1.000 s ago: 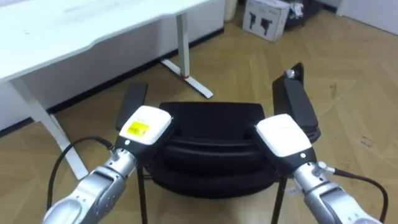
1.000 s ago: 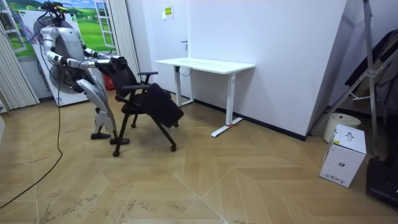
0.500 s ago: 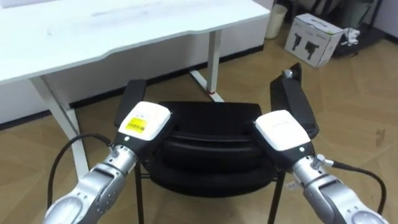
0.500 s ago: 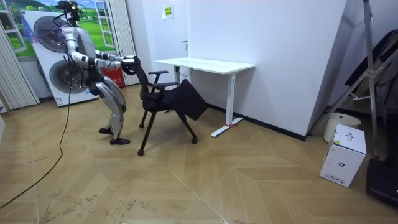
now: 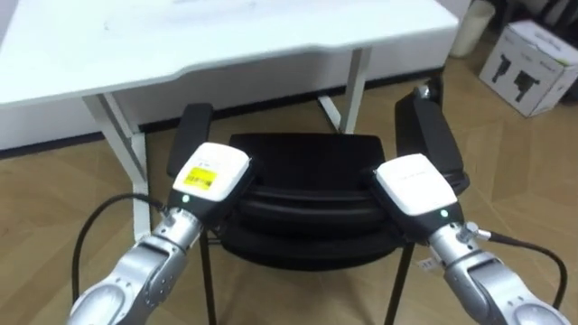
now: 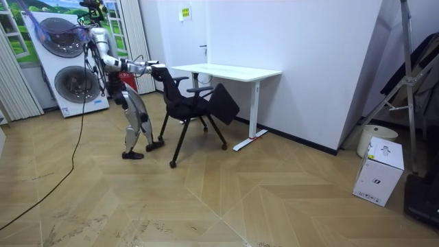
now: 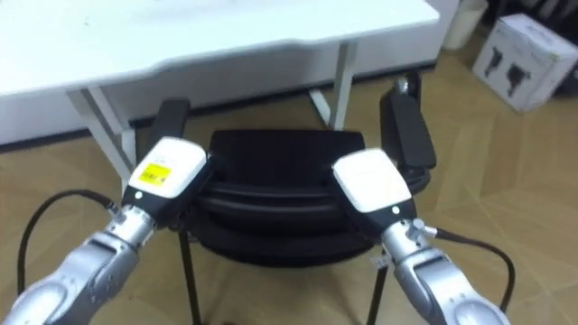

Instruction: Push chair

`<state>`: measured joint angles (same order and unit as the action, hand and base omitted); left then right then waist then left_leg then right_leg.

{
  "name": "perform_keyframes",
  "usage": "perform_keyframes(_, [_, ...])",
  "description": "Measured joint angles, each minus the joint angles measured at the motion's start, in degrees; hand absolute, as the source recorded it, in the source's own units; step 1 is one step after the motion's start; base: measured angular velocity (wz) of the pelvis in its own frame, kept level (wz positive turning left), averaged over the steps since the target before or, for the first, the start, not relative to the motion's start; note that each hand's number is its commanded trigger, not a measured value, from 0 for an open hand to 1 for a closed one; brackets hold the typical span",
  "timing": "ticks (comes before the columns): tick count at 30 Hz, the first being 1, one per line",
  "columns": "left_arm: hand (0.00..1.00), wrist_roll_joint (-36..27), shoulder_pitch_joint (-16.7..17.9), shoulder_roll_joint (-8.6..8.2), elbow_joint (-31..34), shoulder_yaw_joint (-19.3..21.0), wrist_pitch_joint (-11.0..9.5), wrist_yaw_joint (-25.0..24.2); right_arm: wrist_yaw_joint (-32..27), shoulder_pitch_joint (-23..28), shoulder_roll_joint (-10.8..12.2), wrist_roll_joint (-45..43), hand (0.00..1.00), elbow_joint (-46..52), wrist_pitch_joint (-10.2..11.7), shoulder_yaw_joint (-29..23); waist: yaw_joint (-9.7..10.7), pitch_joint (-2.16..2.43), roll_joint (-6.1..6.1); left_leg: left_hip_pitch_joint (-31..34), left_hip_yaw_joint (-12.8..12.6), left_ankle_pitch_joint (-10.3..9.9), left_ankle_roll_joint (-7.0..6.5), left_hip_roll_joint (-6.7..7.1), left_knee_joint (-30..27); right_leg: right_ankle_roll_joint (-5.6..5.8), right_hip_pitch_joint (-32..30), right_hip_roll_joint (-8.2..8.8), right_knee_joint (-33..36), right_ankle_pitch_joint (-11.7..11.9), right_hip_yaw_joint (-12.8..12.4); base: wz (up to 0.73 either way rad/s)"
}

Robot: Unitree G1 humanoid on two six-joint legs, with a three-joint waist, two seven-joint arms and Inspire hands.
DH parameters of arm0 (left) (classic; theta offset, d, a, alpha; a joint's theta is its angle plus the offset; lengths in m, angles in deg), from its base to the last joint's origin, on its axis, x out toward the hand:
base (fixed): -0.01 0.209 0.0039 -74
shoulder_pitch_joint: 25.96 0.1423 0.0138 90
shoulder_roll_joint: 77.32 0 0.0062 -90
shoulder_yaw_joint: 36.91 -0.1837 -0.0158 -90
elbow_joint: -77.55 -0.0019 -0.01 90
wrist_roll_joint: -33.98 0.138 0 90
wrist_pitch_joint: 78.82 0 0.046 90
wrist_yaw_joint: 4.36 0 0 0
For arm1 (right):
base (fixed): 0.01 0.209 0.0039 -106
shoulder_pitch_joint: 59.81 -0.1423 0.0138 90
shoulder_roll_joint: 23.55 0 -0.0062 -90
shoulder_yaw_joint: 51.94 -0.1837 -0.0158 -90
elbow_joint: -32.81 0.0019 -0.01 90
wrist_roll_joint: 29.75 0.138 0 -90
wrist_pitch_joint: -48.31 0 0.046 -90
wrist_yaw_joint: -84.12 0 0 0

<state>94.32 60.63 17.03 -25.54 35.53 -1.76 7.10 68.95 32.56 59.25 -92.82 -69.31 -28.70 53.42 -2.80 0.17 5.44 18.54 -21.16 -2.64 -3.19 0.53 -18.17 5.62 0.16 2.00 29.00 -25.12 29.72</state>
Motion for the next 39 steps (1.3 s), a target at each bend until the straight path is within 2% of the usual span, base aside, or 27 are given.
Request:
perform_keyframes(1, [1.0, 0.0, 0.3, -0.28, 0.4, 0.0, 0.1, -0.6, 0.5, 0.1, 0.0, 0.0, 1.0, 0.0, 0.1, 0.0, -0.5, 0.45, -0.87, -0.8, -0.2, 0.3, -1.12, 0.33, -0.4, 3.53, -1.2, -0.92, 5.0, 0.9, -4.0, -0.33])
perform_keyframes(2, [1.0, -0.1, 0.9, 0.25, 1.1, 0.9, 0.2, -1.0, 1.4, -0.6, 1.0, -0.1, 1.0, 0.0, 0.1, 0.1, -2.3, 0.07, -0.38, -1.1, 1.1, 0.8, -5.93, 1.19, -2.6, 3.2, -4.0, -0.93, 13.1, 0.9, -10.8, -0.39])
perform_keyframes(3, [1.0, -0.1, 1.2, 0.38, 1.2, 1.3, 0.2, -1.0, 1.7, -0.8, 1.5, -0.3, 1.0, -0.1, 0.1, 0.1, -2.4, -0.11, 0.22, -1.2, 1.9, -0.2, -6.19, 1.44, -4.4, 2.79, -4.7, -0.48, 16.5, 0.8, -12.4, -0.09])
perform_keyframes(4, [1.0, -0.1, 1.4, 0.26, 1.1, 1.7, 0.4, -1.7, 2.2, -0.9, 1.8, -0.4, 1.0, -0.3, 0.3, 0.0, -1.8, -0.01, 0.37, -1.2, 4.7, -2.3, -6.25, 2.6, -7.1, 0.21, -5.9, -0.04, 22.2, 3.0, -13.4, 0.37])
perform_keyframes(5, [1.0, -0.1, 1.3, -0.04, 1.1, 1.6, 0.8, -2.4, 2.7, -1.2, 1.8, -0.4, 1.0, -0.9, 0.9, -0.2, -1.5, 0.29, -0.14, -1.2, 6.7, -3.5, -5.71, 2.15, -8.4, -1.22, -8.2, 0.14, 28.4, 5.6, -15.2, 0.45])
perform_keyframes(6, [1.0, 0.0, 1.4, -0.42, 1.1, 1.6, 0.8, -2.5, 3.0, -1.3, 1.7, -0.2, 1.0, -1.0, 1.2, -0.2, -1.7, 0.29, -0.1, -1.7, 7.4, -3.8, -5.56, 2.53, -8.5, -2.81, -9.3, 2.13, 31.9, 5.4, -15.7, 0.29])
perform_keyframes(7, [1.0, 0.0, 1.4, -0.76, 1.0, 1.7, 1.0, -2.8, 3.0, -1.3, 1.5, -0.2, 1.0, -1.1, 1.5, -0.5, -2.1, 0.06, -0.08, -2.7, 8.0, -4.0, -5.43, 3.39, -8.2, -3.29, -10.4, 7.72, 35.0, 3.8, -17.8, 0.28])
perform_keyframes(8, [1.0, 0.0, 1.1, -0.58, 1.1, 1.7, 0.9, -2.8, 2.4, -1.8, 1.4, -0.2, 1.0, -1.8, 2.1, -0.8, -1.9, -0.25, 0.31, -2.7, 10.1, -3.9, -5.18, 4.6, -8.5, -2.87, -10.4, 12.31, 31.6, 3.5, -20.5, 0.33])
perform_keyframes(9, [1.0, -0.1, 0.8, -0.42, 1.3, 1.7, 0.9, -2.8, 2.1, -2.2, 1.5, -0.1, 1.0, -2.2, 2.4, -0.8, -1.8, -0.52, 0.66, -2.3, 10.8, -4.3, -4.78, 4.81, -9.6, -2.92, -10.0, 14.29, 27.9, 3.9, -21.8, 0.64])
perform_keyframes(10, [1.0, -0.1, -0.2, 0.23, 1.5, 1.6, 0.8, -3.1, 1.4, -2.5, 1.6, 0.4, 1.0, -2.6, 2.4, -0.8, -1.4, -1.04, 1.32, -0.6, 12.4, -5.4, -3.39, 4.9, -13.4, -1.23, -8.1, 14.89, 23.6, 3.8, -21.7, 0.73])
perform_keyframes(11, [1.0, 0.5, -0.7, -0.05, 1.5, 1.6, 0.9, -3.2, 1.4, -2.9, 1.6, 1.1, 1.0, -3.2, 2.2, -0.8, -1.5, -1.25, 1.28, 0.0, 13.1, -6.7, -2.73, 3.76, -14.7, -2.1, -6.8, 13.79, 23.2, 3.9, -18.8, 0.68])
perform_keyframes(12, [1.0, 0.5, -0.8, 0.08, 1.5, 1.6, 0.7, -3.3, 1.4, -3.0, 1.6, 1.4, 1.0, -3.6, 2.2, -0.7, -1.7, -1.27, 1.19, 0.0, 13.4, -6.9, -2.58, 3.35, -14.8, -2.24, -6.1, 13.34, 23.0, 4.5, -17.7, 0.4])
perform_keyframes(13, [1.0, 0.6, -0.8, 0.06, 1.5, 1.6, 0.2, -3.3, 1.1, -3.0, 1.7, 1.7, 1.0, -4.1, 2.3, -0.7, -1.9, -1.32, 1.03, -0.3, 13.5, -7.2, -2.54, 2.83, -14.6, -3.16, -5.4, 12.76, 22.7, 5.8, -16.3, 0.48])
perform_keyframes(15, [1.0, 1.1, -0.7, -0.08, 1.3, 1.5, -0.1, -3.2, 0.7, -2.6, 1.9, 1.8, 1.0, -4.8, 2.5, -0.7, -0.7, -1.34, 0.53, -1.5, 15.5, -7.9, -2.83, 3.02, -14.2, -4.0, -5.4, 11.61, 24.4, 9.8, -15.8, 0.61])
perform_keyframes(16, [1.0, 1.2, -0.8, -0.25, 1.1, 1.0, -0.3, -3.1, 0.0, -2.1, 2.4, 2.1, 1.0, -5.9, 2.7, -0.7, -0.5, -1.42, -0.15, -2.8, 19.5, -8.1, -3.04, 3.16, -13.1, -5.51, -7.0, 9.76, 27.2, 12.2, -17.8, 0.31])
perform_keyframes(17, [1.0, 1.4, -0.8, 0.61, 1.0, 1.0, -0.5, -2.5, -0.8, -2.2, 3.2, 2.1, 1.0, -7.2, 3.3, -0.7, -0.7, -1.35, 0.13, -3.8, 23.0, -8.1, -3.03, 3.81, -11.3, -5.22, -10.0, 5.99, 25.1, 8.2, -20.7, 0.09])
perform_keyframes(18, [1.0, 1.4, -0.7, 1.19, 1.0, 1.1, -0.6, -1.9, -0.8, -2.4, 3.6, 2.1, 1.0, -7.4, 3.5, -0.7, -1.3, -1.4, 0.16, -4.1, 24.5, -8.1, -3.02, 4.14, -10.4, -5.38, -11.8, 4.31, 23.0, 7.0, -21.3, -0.07])
perform_keyframes(20, [1.0, 1.4, -0.6, 1.97, 0.9, 1.4, -0.8, -1.0, -1.3, -2.4, 4.5, 1.4, 1.0, -7.4, 3.9, -0.7, -1.5, -1.47, -0.14, -4.9, 28.6, -7.6, -2.59, 4.94, -8.8, -6.06, -16.2, -1.08, 9.1, 7.5, -22.2, 0.37])
perform_keyframes(21, [1.0, 1.4, -0.5, 2.05, 0.9, 1.4, -0.8, -1.0, -1.4, -2.4, 4.5, 1.3, 1.0, -7.4, 4.0, -0.7, -1.3, -1.46, 0.2, -5.1, 29.3, -7.5, -2.44, 5.48, -8.8, -6.06, -16.8, -1.54, 5.3, 8.4, -22.6, 0.73])
perform_keyframes(22, [1.0, 1.4, -0.5, 2.07, 0.9, 1.4, -0.8, -1.0, -1.4, -2.5, 4.3, 1.5, 1.0, -7.4, 4.3, -0.7, -0.6, -1.51, 1.02, -5.4, 29.2, -7.6, -2.07, 6.41, -9.7, -5.54, -17.5, -1.44, -0.5, 11.5, -24.0, 0.74])
perform_keyframes(23, [1.0, 1.4, -0.2, 1.45, 0.6, 1.4, -0.7, -1.3, -1.4, -2.3, 4.1, 1.5, 1.0, -7.7, 4.2, -0.7, -0.3, -1.42, 1.43, -5.0, 28.4, -9.5, -1.69, 6.36, -12.4, -5.66, -17.0, -1.44, 0.1, 13.2, -24.5, 0.62])
perform_keyframes(24, [1.0, 1.4, -0.2, 1.24, 0.6, 1.5, -0.6, -1.6, -1.4, -2.3, 3.7, 1.6, 1.0, -7.6, 4.3, -0.7, -0.5, -1.28, 1.19, -5.0, 27.1, -10.5, -1.17, 5.7, -13.9, -5.77, -17.0, -1.66, 0.4, 13.3, -24.4, 0.23])
perform_keyframes(25, [1.0, 1.4, -0.1, 0.53, 0.7, 1.5, -0.6, -1.8, -1.0, -2.4, 2.9, 2.0, 1.0, -7.3, 4.3, -0.8, -1.2, -0.8, 0.23, -5.2, 24.2, -12.6, -0.77, 3.77, -15.9, -6.5, -17.0, -1.81, 0.8, 13.7, -23.4, -0.26])
perform_keyframes(26, [1.0, 1.4, 0.2, 0.51, 0.7, 1.4, -0.6, -1.8, -0.4, -2.5, 2.9, 2.0, 1.0, -7.2, 4.1, -0.8, -2.6, -0.65, -0.46, -5.9, 22.7, -14.0, -0.59, 2.16, -16.0, -7.28, -16.4, -1.87, 0.9, 14.1, -22.9, -0.39])
perform_keyframes(28, [1.0, 1.3, 0.8, 0.34, 0.8, 1.6, -0.2, -1.7, 0.9, -2.7, 3.3, 1.6, 1.0, -6.9, 3.9, -0.7, -3.8, -0.7, -0.76, -7.4, 22.8, -14.8, -0.41, 2.22, -14.8, -7.7, -14.7, -1.82, 0.8, 14.2, -22.5, -0.23])
perform_keyframes(34, [1.0, 0.6, 3.7, 1.59, 3.7, 2.3, 0.8, -0.9, 2.6, 0.4, 3.1, -0.2, 1.0, -0.5, 3.1, -0.6, -2.9, -0.67, -1.97, -10.7, 23.7, -14.5, -0.3, 2.0, -10.6, -9.82, -10.9, -1.48, -2.5, 14.2, -20.0, 0.18])
perform_keyframes(39, [1.0, 0.6, 5.6, 1.71, 4.4, 3.0, 0.2, -0.8, 4.0, 2.3, 3.1, -0.4, 1.0, 1.5, 3.2, -0.5, -1.3, -0.97, -2.81, -13.2, 24.7, -16.4, -0.53, 1.76, -11.4, -8.87, -8.0, -1.99, -2.8, 11.3, -19.9, 0.05])
